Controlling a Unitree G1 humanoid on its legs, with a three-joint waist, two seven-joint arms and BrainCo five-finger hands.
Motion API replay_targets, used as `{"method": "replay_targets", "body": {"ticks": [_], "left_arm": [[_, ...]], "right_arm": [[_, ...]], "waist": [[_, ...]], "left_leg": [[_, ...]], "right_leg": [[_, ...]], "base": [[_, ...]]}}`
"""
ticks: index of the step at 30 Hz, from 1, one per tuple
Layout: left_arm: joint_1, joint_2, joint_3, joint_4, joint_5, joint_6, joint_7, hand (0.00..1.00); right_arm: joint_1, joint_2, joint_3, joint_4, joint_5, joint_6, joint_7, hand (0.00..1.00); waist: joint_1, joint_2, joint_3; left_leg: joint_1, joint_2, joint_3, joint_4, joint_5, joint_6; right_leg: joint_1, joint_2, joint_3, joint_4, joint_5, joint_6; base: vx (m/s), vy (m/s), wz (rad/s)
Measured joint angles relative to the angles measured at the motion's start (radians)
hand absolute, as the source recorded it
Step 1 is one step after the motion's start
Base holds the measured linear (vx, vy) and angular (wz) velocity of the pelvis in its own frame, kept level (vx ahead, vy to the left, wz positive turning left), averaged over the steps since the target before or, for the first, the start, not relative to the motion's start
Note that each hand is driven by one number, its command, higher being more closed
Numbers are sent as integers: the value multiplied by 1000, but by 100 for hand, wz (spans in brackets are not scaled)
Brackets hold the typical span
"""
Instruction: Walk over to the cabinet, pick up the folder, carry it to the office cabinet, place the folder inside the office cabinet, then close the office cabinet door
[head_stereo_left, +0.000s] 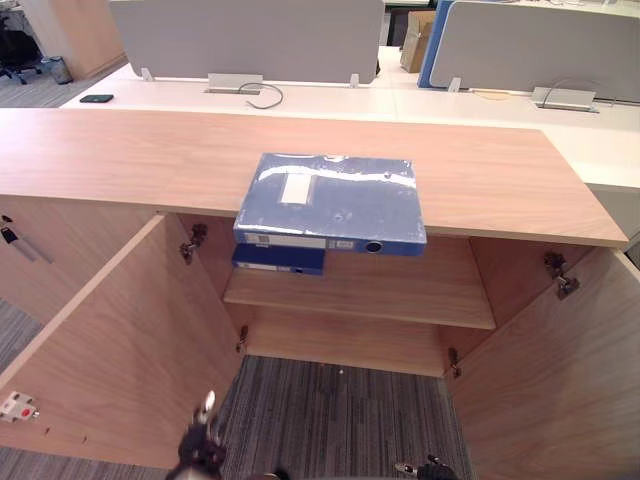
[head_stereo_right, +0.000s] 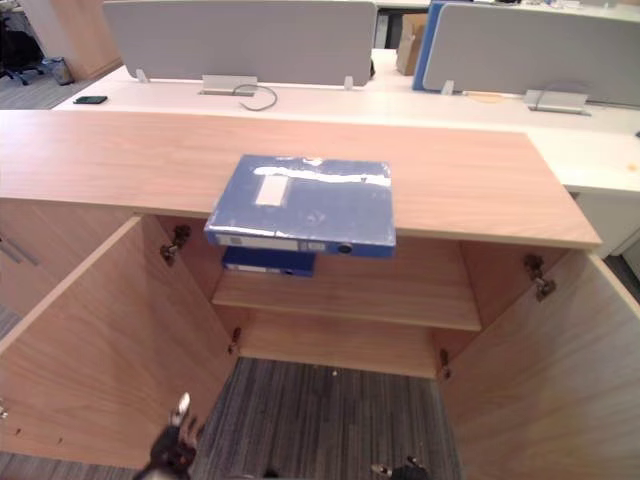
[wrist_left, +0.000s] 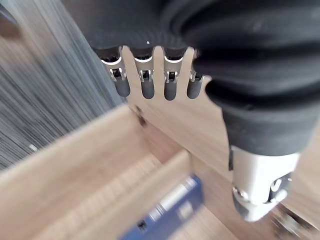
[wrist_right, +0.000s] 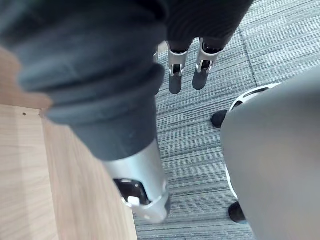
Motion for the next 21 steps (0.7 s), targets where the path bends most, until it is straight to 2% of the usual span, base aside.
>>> {"method": "replay_targets", "body": {"ticks": [3,5,8,11,12,13,14,15,16,18,21], "left_arm": [[-1,-2,2,-158,0,-42,22,0],[-3,-13,-1,-217,12,-51,47,0],[3,-33,-34,-352,124,-68,123,0],[2,-53,-45,-495,424,-72,268,0],[1,-56,-44,-531,561,-70,339,0],[0,-56,-43,-545,613,-70,367,0],[-4,-56,-40,-566,702,-61,417,0],[-6,-65,-41,-600,880,-24,504,0],[-7,-70,-42,-617,931,-16,529,0],[-19,-75,-46,-671,1110,16,611,0],[-43,-74,-61,-709,1274,44,665,0]], "right_arm": [[2,-4,40,-21,-16,4,-2,0],[3,-8,53,-24,-21,5,-2,0],[9,-9,81,-29,-22,5,-10,0],[22,-4,91,-40,-20,2,-27,0],[29,2,92,-46,-20,-1,-38,0],[31,4,95,-45,-20,-3,-42,0],[31,4,121,-45,-20,-5,-52,0],[31,6,131,-41,-20,-7,-71,0],[31,8,130,-40,-20,-7,-77,0],[30,13,129,-35,-19,-15,-97,0],[30,13,126,-17,-20,-26,-111,0]], "waist": [[-13,3,-2],[-15,3,-5],[-15,3,-7],[-13,2,-15],[-13,2,-24],[-13,2,-29],[-13,2,-30],[-13,1,-35],[-12,1,-36],[-11,0,-38],[-10,2,-59]], "left_leg": [[21,10,-1,-45,20,-2],[30,12,-1,-60,25,-1],[45,12,-1,-86,34,-1],[73,8,1,-103,35,0],[84,7,3,-112,35,0],[87,7,3,-116,35,0],[95,8,7,-119,35,0],[96,9,10,-116,34,-1],[95,9,10,-116,34,-1],[94,10,15,-114,32,-3],[88,12,23,-111,29,-6]], "right_leg": [[3,16,0,-10,1,-3],[7,21,0,-15,2,-4],[12,23,0,-24,3,-6],[43,24,0,-45,7,-12],[52,24,0,-50,7,-12],[54,25,0,-53,7,-12],[60,26,3,-54,7,-12],[59,26,15,-53,7,-12],[58,26,20,-53,7,-12],[54,26,30,-52,7,-12],[41,29,46,-49,7,-11]], "base": [[18,-72,-3],[9,-55,-2],[1,-11,0],[0,0,0],[0,0,0],[3,1,-6],[-4,-4,-7],[-11,-5,-7],[-28,-4,-6],[-47,-9,-7],[-54,-11,-10]]}}
